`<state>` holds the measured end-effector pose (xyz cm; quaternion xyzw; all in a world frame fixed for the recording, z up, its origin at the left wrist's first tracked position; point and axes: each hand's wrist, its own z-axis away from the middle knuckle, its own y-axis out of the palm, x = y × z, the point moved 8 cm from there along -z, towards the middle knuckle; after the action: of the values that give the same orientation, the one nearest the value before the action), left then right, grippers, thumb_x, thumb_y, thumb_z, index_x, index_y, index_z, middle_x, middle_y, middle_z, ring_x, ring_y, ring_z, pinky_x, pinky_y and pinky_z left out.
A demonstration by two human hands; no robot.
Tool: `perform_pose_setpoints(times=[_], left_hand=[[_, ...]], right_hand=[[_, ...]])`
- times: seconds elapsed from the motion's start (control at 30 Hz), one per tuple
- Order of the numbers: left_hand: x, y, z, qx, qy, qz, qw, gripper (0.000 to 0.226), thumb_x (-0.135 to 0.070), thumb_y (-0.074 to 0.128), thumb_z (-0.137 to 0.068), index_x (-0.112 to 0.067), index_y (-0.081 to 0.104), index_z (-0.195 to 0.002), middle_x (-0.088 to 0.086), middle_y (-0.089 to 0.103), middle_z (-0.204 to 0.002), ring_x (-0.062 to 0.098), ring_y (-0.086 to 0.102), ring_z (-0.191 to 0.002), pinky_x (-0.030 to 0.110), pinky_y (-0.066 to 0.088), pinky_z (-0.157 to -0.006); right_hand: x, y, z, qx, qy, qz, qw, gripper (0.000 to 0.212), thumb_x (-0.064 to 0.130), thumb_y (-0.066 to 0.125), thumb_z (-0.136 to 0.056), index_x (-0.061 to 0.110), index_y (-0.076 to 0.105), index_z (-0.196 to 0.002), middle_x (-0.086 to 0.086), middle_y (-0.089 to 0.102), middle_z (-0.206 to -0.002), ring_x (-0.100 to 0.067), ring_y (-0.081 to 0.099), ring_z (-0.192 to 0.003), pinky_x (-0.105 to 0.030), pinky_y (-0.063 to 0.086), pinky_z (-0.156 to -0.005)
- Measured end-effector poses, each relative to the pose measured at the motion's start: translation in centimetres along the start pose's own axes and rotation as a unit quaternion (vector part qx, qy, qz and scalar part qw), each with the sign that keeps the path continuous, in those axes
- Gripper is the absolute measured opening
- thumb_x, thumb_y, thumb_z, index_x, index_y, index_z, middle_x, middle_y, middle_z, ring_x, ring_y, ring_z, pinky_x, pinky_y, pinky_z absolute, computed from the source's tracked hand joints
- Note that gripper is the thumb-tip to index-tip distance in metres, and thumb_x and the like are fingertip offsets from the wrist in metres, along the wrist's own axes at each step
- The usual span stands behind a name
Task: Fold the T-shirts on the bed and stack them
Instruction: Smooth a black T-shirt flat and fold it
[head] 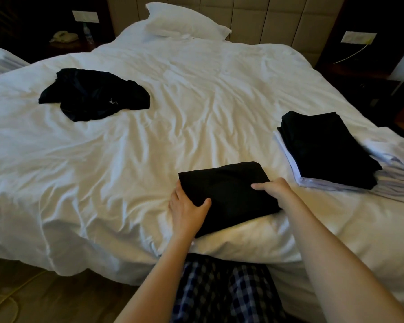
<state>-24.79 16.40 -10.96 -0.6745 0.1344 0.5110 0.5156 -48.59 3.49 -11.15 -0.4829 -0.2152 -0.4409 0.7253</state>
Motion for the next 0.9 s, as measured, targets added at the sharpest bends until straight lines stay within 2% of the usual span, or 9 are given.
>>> perform_pose_setpoints(times=[0.17, 0.23, 0.3, 0.4, 0.5, 0.6, 0.73, 0.87, 0.9], left_hand=[[2.2, -1.8, -1.9, 0.071, -0.122, 0.152, 0.978, 0.061, -0.018, 0.073, -0.079, -0.006, 0.044, -0.132, 0.01, 0.058, -0.12, 0.024, 0.058, -0.107, 0.031, 0.048, -0.084], [3.1, -1.3, -1.6, 0.132, -0.168, 0.213, 0.953, 0.045, -0.015, 0.072, -0.081, 0.0, 0.054, -0.12, 0.014, 0.064, -0.109, 0.026, 0.064, -0.097, 0.037, 0.054, -0.084], [3.5, -0.3, -0.4, 0.18, -0.202, 0.242, 0.932, 0.033, -0.013, 0.069, -0.083, 0.002, 0.057, -0.11, 0.013, 0.065, -0.098, 0.025, 0.064, -0.087, 0.033, 0.056, -0.074], [4.8, 1.4, 1.7, 0.199, -0.257, 0.31, 0.894, 0.034, -0.017, 0.067, -0.085, -0.001, 0.055, -0.112, 0.012, 0.063, -0.093, 0.022, 0.062, -0.081, 0.029, 0.053, -0.06], [5.8, 2.6, 3.1, 0.186, -0.298, 0.438, 0.827, 0.029, -0.018, 0.063, -0.087, -0.005, 0.056, -0.113, 0.011, 0.062, -0.097, 0.021, 0.06, -0.084, 0.028, 0.053, -0.056], [5.4, 2.8, 4.4, 0.14, -0.31, 0.554, 0.76, 0.006, -0.013, 0.055, -0.09, -0.009, 0.058, -0.092, 0.009, 0.061, -0.087, 0.02, 0.058, -0.078, 0.022, 0.054, -0.047], [3.3, 2.8, 5.3, 0.069, -0.253, 0.727, 0.635, 0.017, -0.015, 0.047, -0.093, -0.012, 0.063, -0.093, 0.006, 0.066, -0.09, 0.02, 0.062, -0.082, 0.029, 0.051, -0.067], [2.5, 2.9, 6.0, 0.039, -0.232, 0.782, 0.578, 0.03, -0.034, 0.047, -0.093, -0.02, 0.062, -0.071, -0.004, 0.06, -0.054, 0.007, 0.05, -0.04, 0.016, 0.041, -0.043], [2.4, 3.0, 6.2, 0.048, -0.226, 0.793, 0.564, 0.031, -0.04, 0.049, -0.091, -0.02, 0.067, -0.075, -0.003, 0.065, -0.061, 0.008, 0.057, -0.048, 0.018, 0.046, -0.052]], right_hand=[[-1.9, -0.2, 1.0, 0.023, 0.025, -0.068, 0.997, 0.067, 0.023, 0.075, -0.078, -0.003, 0.044, -0.131, -0.017, 0.052, -0.13, -0.033, 0.049, -0.119, -0.034, 0.04, -0.086], [-2.3, 0.1, 1.4, 0.03, 0.026, -0.083, 0.996, 0.065, 0.023, 0.075, -0.079, -0.003, 0.045, -0.131, -0.017, 0.053, -0.129, -0.033, 0.05, -0.118, -0.034, 0.041, -0.085], [-2.6, 0.4, 1.9, 0.042, 0.032, -0.106, 0.993, 0.064, 0.023, 0.074, -0.08, -0.002, 0.045, -0.132, -0.016, 0.053, -0.128, -0.033, 0.05, -0.117, -0.035, 0.041, -0.085], [-3.3, 0.8, 3.0, 0.056, 0.05, -0.137, 0.988, 0.059, 0.022, 0.073, -0.081, 0.0, 0.048, -0.13, -0.016, 0.055, -0.126, -0.031, 0.053, -0.11, -0.035, 0.042, -0.083], [-4.4, 1.3, 4.1, 0.074, 0.063, -0.168, 0.981, 0.052, 0.022, 0.072, -0.08, 0.004, 0.054, -0.125, -0.013, 0.058, -0.121, -0.028, 0.054, -0.102, -0.035, 0.044, -0.082], [-5.2, 1.8, 5.6, 0.091, 0.06, -0.187, 0.976, 0.038, 0.021, 0.067, -0.08, 0.007, 0.06, -0.114, -0.013, 0.061, -0.109, -0.028, 0.057, -0.096, -0.034, 0.047, -0.071], [-5.7, 2.5, 7.8, 0.149, 0.054, -0.205, 0.966, 0.009, 0.019, 0.057, -0.08, 0.011, 0.058, -0.086, -0.008, 0.059, -0.083, -0.023, 0.056, -0.078, -0.028, 0.042, -0.053], [-6.7, 2.8, 9.1, 0.182, 0.062, -0.269, 0.944, 0.007, 0.014, 0.053, -0.082, 0.009, 0.057, -0.078, -0.008, 0.059, -0.075, -0.022, 0.057, -0.072, -0.027, 0.044, -0.051], [-6.8, 2.9, 9.4, 0.188, 0.06, -0.283, 0.939, 0.007, 0.013, 0.054, -0.082, 0.008, 0.059, -0.082, -0.009, 0.06, -0.078, -0.023, 0.058, -0.074, -0.028, 0.045, -0.055]])
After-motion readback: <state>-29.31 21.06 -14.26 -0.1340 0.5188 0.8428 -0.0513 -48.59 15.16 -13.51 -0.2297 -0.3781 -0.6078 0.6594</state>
